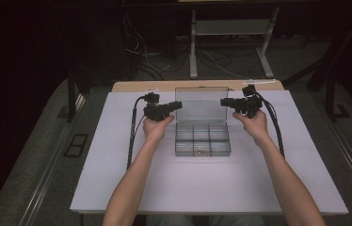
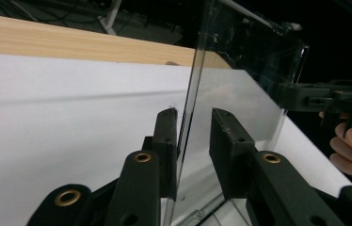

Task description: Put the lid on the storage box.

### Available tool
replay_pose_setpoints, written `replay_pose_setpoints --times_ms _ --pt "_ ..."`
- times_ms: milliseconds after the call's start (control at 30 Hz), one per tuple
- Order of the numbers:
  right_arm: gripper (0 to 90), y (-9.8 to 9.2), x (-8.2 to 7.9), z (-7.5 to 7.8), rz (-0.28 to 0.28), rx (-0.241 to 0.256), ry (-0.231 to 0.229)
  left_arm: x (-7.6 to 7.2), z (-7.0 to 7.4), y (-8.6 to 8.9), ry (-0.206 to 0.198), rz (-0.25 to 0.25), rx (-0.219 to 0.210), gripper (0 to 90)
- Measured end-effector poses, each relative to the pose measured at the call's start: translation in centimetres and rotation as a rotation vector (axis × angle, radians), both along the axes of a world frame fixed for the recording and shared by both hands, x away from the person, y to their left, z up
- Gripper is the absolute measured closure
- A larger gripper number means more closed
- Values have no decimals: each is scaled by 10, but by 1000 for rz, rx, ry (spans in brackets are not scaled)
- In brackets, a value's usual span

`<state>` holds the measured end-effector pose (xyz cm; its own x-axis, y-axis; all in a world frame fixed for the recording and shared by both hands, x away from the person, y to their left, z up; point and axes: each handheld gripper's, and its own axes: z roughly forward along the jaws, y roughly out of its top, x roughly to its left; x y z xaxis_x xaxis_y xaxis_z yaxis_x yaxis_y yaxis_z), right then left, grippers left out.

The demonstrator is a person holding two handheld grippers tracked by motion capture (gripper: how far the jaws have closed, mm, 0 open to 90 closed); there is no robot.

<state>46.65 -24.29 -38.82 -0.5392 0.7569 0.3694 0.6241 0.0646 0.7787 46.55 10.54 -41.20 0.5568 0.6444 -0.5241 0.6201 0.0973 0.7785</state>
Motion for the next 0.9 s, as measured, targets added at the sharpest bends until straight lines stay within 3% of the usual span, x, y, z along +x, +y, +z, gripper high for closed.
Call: replay_pose_setpoints --times_ms 300,400,533,700,900 --pt "701 -2 -19 3 11 15 -51 -9 7 0 -8 -25 -5 651" --pt "698 -3 -23 4 19 10 -62 -11 11 0 -22 -30 5 636" --pt "696 -2 -26 5 23 -6 -75 -11 20 2 -59 -14 -21 588" --pt "692 -2 -28 5 23 -9 -81 -13 35 2 -102 -22 -12 601" --pt "678 -4 -31 3 19 14 -75 -20 40 0 -134 -27 21 656"
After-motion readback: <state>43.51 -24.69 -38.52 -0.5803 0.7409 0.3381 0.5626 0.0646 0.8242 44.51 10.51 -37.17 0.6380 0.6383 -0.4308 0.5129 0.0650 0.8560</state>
